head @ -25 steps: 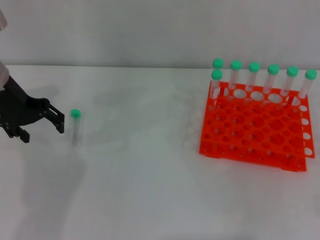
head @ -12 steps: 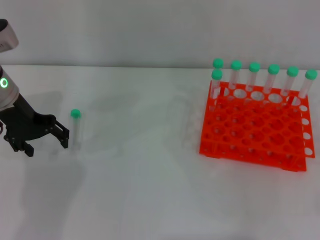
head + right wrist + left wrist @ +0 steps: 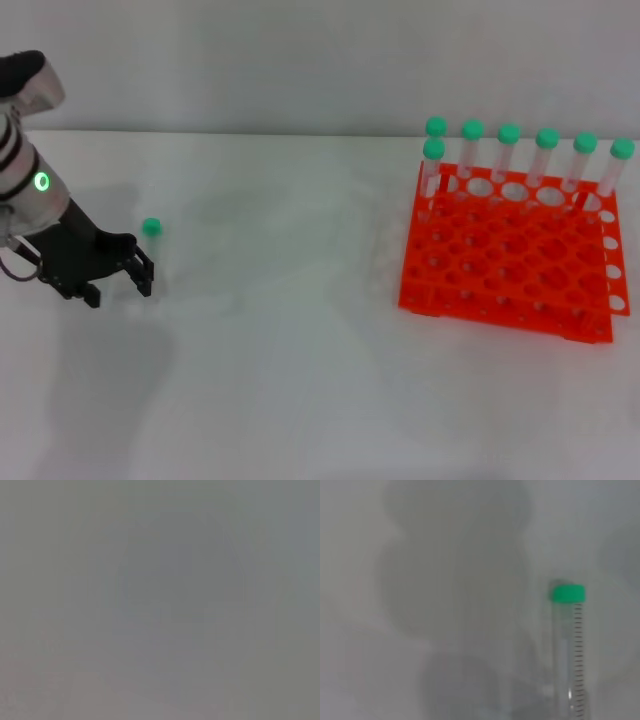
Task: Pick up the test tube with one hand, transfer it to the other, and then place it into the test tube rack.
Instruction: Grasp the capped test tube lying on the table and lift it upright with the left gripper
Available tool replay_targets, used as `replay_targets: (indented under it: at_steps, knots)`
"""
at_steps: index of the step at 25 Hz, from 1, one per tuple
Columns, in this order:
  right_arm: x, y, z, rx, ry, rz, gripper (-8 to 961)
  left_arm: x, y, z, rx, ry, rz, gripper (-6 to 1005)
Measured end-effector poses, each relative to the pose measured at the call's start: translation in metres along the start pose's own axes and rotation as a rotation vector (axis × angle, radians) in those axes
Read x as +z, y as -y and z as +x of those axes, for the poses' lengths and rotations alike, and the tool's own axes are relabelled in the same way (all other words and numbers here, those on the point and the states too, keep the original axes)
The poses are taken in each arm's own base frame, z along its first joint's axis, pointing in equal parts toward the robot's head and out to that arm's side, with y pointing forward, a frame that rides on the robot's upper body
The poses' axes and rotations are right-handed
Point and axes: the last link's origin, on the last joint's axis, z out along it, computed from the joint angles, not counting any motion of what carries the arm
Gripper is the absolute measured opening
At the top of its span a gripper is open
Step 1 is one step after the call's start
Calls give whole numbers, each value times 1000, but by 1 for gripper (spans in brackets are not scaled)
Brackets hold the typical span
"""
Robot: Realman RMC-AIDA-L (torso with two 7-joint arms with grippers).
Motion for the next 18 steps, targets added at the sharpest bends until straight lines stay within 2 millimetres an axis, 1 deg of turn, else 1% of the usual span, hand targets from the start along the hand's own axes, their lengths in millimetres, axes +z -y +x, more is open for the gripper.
replay_targets:
  at_steps: [4,10,18]
  knots:
    - [0,0,0,0,0,1,870,7,-3,-1,6,-15,-10,692]
    - [0,1,0,-1,1,3,870,9,-3,-1,0,-25,-10,633]
    - [-1,1,-1,-2,4,3,871,14,-9,0,9,-41,-29,636]
